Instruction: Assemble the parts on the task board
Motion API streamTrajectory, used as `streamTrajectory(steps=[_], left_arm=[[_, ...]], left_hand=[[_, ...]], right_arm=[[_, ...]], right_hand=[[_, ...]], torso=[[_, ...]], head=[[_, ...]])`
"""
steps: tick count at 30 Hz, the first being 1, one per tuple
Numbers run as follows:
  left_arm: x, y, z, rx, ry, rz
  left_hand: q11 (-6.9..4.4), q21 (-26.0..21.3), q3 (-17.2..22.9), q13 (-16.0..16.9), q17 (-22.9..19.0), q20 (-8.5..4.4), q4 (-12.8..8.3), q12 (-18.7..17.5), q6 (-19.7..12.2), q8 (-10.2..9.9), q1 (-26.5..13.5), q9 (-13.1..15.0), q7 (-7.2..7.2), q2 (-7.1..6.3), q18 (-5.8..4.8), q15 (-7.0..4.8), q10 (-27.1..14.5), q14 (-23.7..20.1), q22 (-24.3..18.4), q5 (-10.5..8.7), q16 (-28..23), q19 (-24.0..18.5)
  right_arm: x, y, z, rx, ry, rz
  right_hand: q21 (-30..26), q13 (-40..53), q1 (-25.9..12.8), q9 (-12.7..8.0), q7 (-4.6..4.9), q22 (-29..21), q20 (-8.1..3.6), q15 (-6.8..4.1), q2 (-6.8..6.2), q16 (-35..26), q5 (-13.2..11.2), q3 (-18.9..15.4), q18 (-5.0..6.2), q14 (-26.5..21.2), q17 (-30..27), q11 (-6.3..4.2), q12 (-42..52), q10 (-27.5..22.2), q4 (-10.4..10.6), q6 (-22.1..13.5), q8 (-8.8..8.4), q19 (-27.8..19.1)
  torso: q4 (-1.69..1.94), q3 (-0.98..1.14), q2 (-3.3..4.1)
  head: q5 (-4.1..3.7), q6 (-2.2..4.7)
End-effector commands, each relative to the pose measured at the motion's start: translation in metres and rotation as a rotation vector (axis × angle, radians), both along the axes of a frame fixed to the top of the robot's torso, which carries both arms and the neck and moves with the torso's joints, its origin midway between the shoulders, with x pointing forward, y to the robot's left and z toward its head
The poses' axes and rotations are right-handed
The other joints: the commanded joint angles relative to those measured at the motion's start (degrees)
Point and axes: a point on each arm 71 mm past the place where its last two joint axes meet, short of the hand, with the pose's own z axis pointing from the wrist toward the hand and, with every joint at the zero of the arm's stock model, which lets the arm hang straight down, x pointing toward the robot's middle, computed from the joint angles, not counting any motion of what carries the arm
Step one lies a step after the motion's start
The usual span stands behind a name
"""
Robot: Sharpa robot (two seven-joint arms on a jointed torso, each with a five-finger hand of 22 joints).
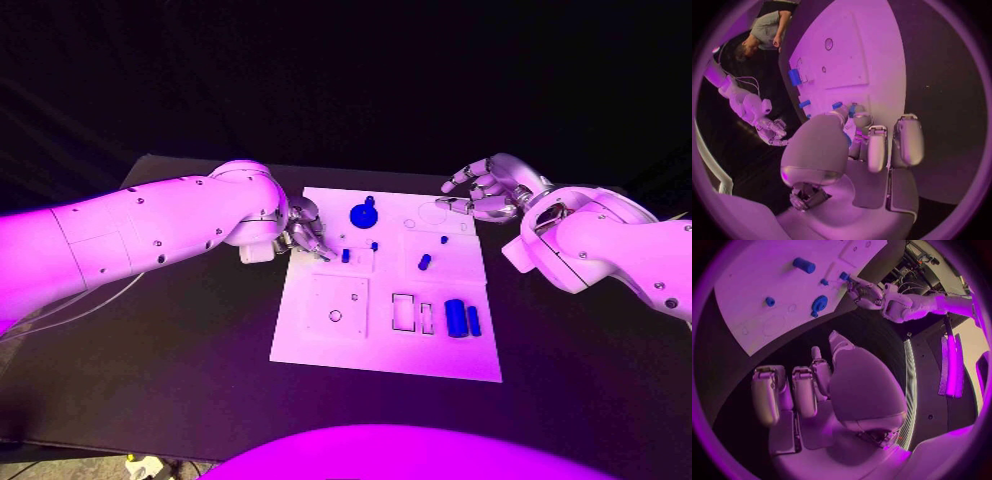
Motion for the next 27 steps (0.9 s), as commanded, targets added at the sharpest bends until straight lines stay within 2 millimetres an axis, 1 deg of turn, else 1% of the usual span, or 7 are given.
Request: streamTrajectory(steps=[1, 15, 24, 27], left_arm=[[-0.0033, -0.0005, -0.0059, 0.014, 0.040, -0.021], [-0.0036, -0.0001, -0.0066, 0.024, 0.052, -0.031], [-0.0036, -0.0001, -0.0067, 0.025, 0.053, -0.033], [-0.0036, -0.0003, -0.0066, 0.024, 0.053, -0.033]], left_hand=[[-0.19, 0.3, 0.2, 0.0, 14.9, -0.01, -0.2, 0.2, 0.8, 0.2, 0.5, 0.0, -0.26, -0.07, -0.63, -0.49, 0.4, 6.0, 0.1, 0.23, 0.3, 0.4], [-0.33, 0.4, 0.7, 0.3, 15.1, -0.12, -0.5, 0.4, 1.0, 0.2, 1.3, 0.0, -0.40, -0.11, -0.66, -0.60, 0.7, 6.1, 0.2, 0.24, 0.4, 0.5], [-0.43, 0.4, 1.2, 0.7, 15.1, -0.21, -0.7, 0.6, 1.2, 0.2, 1.9, 0.0, -0.51, -0.16, -0.68, -0.69, 1.2, 6.1, 0.3, 0.24, 0.4, 0.5], [-0.45, 0.4, 1.3, 0.8, 15.1, -0.22, -0.7, 0.7, 1.3, 0.2, 2.0, 0.0, -0.53, -0.14, -0.68, -0.71, 1.3, 6.1, 0.3, 0.24, 0.4, 0.5]], right_arm=[[-0.0005, 0.0013, -0.0005, -0.006, 0.003, 0.015], [-0.0005, 0.0012, -0.0005, -0.006, 0.003, 0.015], [-0.0004, 0.0013, -0.0006, -0.006, 0.003, 0.015], [-0.0004, 0.0014, -0.0006, -0.006, 0.003, 0.015]], right_hand=[[-0.4, 3.8, -0.3, 0.1, 0.03, 12.3, -0.37, -0.40, -0.06, -0.2, 0.1, 0.3, 0.70, 5.1, 10.9, -0.10, 0.1, 0.3, -0.2, -0.3, 0.08, 4.2], [-0.4, 3.8, -0.3, 0.1, 0.03, 12.3, -0.37, -0.40, -0.06, -0.2, 0.1, 0.3, 0.70, 5.1, 10.9, -0.10, 0.1, 0.3, -0.2, -0.3, 0.08, 4.2], [-0.4, 3.8, -0.3, 0.1, 0.03, 12.3, -0.37, -0.40, -0.06, -0.2, 0.1, 0.3, 0.70, 5.1, 10.9, -0.10, 0.1, 0.3, -0.2, -0.3, 0.08, 4.2], [-0.4, 3.8, -0.3, 0.1, 0.03, 12.3, -0.37, -0.40, -0.06, -0.2, 0.1, 0.3, 0.70, 5.1, 10.9, -0.10, 0.1, 0.3, -0.2, -0.3, 0.08, 4.2]], torso=[[0.00, 0.00, 0.00], [0.01, 0.00, 0.01], [0.00, -0.04, 0.02], [0.01, -0.02, 0.02]], head=[[0.00, -0.01], [0.03, -0.05], [0.05, -0.10], [0.04, -0.09]])
